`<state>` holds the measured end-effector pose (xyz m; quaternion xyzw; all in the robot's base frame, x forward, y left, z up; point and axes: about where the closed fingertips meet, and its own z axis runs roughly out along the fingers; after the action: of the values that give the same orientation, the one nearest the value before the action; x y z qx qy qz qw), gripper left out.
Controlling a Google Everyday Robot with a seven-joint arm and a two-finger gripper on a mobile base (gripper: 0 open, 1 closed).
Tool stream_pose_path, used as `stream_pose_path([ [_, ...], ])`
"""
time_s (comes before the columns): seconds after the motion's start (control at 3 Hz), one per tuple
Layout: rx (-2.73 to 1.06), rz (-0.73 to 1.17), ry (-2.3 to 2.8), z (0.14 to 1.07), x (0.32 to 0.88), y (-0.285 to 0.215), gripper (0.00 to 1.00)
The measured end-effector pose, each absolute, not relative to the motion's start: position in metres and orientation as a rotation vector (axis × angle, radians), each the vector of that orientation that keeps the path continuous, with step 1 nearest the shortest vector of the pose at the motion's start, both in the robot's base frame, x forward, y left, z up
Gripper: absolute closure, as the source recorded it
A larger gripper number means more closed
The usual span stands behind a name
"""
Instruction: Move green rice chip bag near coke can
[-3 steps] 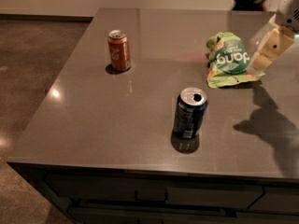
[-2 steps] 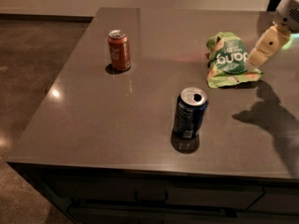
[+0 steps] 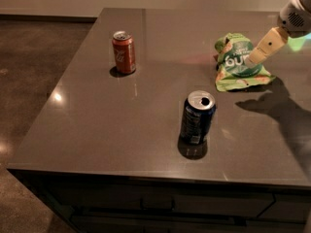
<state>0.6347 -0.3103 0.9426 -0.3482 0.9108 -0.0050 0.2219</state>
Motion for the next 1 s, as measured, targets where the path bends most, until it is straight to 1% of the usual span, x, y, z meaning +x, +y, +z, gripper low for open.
stream_pose_path([
  [1.0, -0.766, 0.022, 2.558, 0.918, 0.675, -0.322, 0.00],
])
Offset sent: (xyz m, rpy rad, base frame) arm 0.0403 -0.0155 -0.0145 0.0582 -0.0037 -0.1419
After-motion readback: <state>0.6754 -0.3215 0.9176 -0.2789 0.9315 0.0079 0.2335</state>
